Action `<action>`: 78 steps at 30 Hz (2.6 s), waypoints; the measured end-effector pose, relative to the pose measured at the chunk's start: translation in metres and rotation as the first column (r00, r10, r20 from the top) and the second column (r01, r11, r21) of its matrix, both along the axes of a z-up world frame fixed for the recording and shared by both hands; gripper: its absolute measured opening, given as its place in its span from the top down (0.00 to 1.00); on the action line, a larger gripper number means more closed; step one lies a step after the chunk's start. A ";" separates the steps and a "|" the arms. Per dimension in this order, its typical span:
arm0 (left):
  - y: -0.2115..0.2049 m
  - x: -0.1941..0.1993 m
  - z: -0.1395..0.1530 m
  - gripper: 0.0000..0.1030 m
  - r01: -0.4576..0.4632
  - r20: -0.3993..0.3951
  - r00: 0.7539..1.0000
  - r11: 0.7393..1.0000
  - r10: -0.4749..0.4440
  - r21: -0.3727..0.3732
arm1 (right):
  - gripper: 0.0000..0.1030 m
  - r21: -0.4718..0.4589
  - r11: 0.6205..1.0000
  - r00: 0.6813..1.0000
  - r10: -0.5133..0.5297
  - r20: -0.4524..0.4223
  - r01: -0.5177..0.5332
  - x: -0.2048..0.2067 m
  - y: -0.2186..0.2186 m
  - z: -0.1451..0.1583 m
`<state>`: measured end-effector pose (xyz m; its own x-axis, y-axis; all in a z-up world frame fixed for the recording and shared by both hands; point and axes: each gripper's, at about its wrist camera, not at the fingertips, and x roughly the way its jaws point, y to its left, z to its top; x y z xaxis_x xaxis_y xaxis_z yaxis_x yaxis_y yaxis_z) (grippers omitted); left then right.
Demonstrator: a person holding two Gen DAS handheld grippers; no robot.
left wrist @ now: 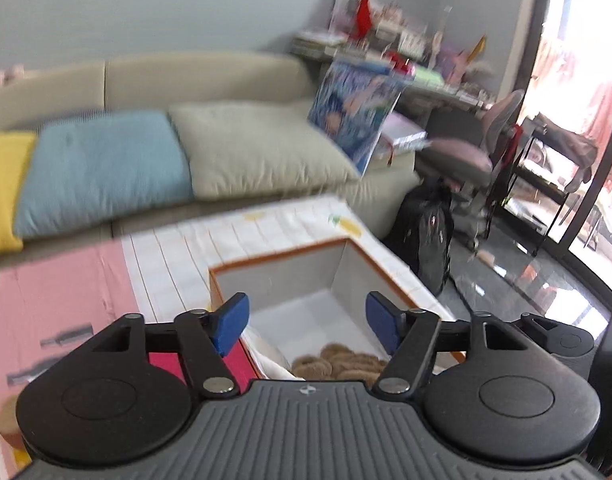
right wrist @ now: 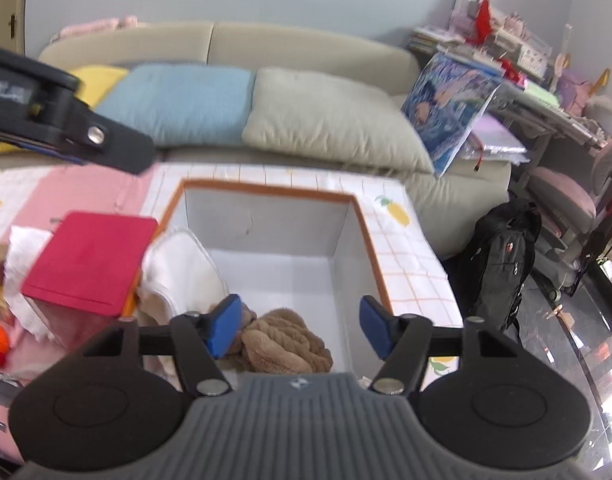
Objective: Organize soft objects
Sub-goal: 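Move both tools back toward the tissue on the runner, then grasp the white tissue with the right gripper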
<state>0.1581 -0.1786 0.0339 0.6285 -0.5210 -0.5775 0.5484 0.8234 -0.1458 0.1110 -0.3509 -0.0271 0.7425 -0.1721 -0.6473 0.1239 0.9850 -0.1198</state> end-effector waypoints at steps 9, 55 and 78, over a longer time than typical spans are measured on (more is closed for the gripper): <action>0.067 -0.047 0.003 0.24 -0.114 0.097 0.988 0.992 0.118 -0.048 | 0.23 0.098 0.995 0.997 -0.007 0.070 0.000 -0.028 0.031 0.011; 0.244 -0.023 -0.116 0.54 -0.366 -0.285 0.880 0.925 0.379 0.101 | 0.49 -0.041 0.844 0.838 0.524 -0.150 -0.535 0.049 0.252 -0.062; 0.265 -0.001 -0.124 0.54 -0.397 -0.318 0.857 0.913 0.406 0.094 | 0.92 -0.121 0.704 0.712 0.672 -0.204 -0.700 0.107 0.286 -0.076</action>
<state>0.1568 0.0863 -0.0899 0.5559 -0.2471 -0.7937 0.0948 0.9674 -0.2347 0.2178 -0.0649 -0.1035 0.6086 0.2302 -0.7593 -0.6084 0.7497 -0.2604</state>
